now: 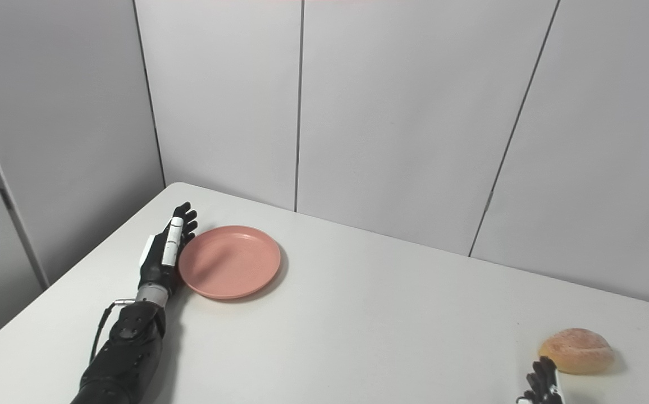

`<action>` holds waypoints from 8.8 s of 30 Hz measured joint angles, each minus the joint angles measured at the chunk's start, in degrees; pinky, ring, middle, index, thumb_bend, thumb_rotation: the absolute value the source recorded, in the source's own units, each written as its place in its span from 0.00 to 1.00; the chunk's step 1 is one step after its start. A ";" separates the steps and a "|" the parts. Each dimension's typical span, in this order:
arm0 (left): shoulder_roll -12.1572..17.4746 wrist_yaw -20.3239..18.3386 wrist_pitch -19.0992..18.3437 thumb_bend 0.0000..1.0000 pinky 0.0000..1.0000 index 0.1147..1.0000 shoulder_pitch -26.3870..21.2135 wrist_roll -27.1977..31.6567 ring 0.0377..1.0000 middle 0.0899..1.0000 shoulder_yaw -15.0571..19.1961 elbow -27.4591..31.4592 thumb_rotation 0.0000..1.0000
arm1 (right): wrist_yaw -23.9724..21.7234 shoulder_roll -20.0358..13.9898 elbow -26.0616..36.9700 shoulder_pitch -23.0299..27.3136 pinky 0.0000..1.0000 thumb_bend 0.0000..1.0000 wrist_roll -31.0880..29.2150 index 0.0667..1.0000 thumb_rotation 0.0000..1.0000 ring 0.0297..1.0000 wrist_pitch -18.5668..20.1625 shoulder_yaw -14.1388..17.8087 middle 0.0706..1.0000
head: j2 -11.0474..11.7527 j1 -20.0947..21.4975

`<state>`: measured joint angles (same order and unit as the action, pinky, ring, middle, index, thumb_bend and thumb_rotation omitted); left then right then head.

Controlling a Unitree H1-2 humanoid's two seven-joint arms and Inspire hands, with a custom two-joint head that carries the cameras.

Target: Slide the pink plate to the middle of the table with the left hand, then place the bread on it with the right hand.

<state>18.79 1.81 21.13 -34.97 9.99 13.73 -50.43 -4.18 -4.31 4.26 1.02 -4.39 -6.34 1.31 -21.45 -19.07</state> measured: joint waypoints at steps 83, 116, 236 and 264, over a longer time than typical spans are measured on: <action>-16.01 -4.38 -6.72 0.78 0.94 0.89 0.39 -2.54 0.92 0.92 -10.50 8.13 1.00 | 4.92 4.29 -6.26 3.22 0.97 0.64 10.00 0.98 0.81 0.94 -4.13 -2.77 0.96 | -5.27 29.70; -19.06 -6.01 -6.60 0.79 0.97 0.89 -0.17 -3.99 0.93 0.93 -12.79 7.38 1.00 | 5.53 4.85 -6.93 3.71 0.96 0.64 11.33 0.97 0.82 0.93 -5.21 -3.24 0.94 | -5.89 31.99; -21.58 -3.94 -7.99 0.78 0.91 0.88 1.44 -6.28 0.92 0.92 -12.44 11.21 1.00 | 3.09 -30.48 -33.82 36.98 0.23 0.51 46.96 0.46 0.00 0.38 -7.89 -18.88 0.47 | -8.26 33.75; -20.35 -5.00 -7.99 0.79 0.95 0.91 1.27 -4.91 0.94 0.94 -11.88 11.03 1.00 | 1.39 -14.49 -18.11 38.35 0.25 0.51 41.66 0.51 0.00 0.34 -4.61 -15.27 0.41 | -8.00 32.17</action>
<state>-1.56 -3.18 13.14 -33.71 5.09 1.84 -39.40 -2.79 -18.79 -13.85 39.38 37.26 -10.95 -13.96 -29.44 13.10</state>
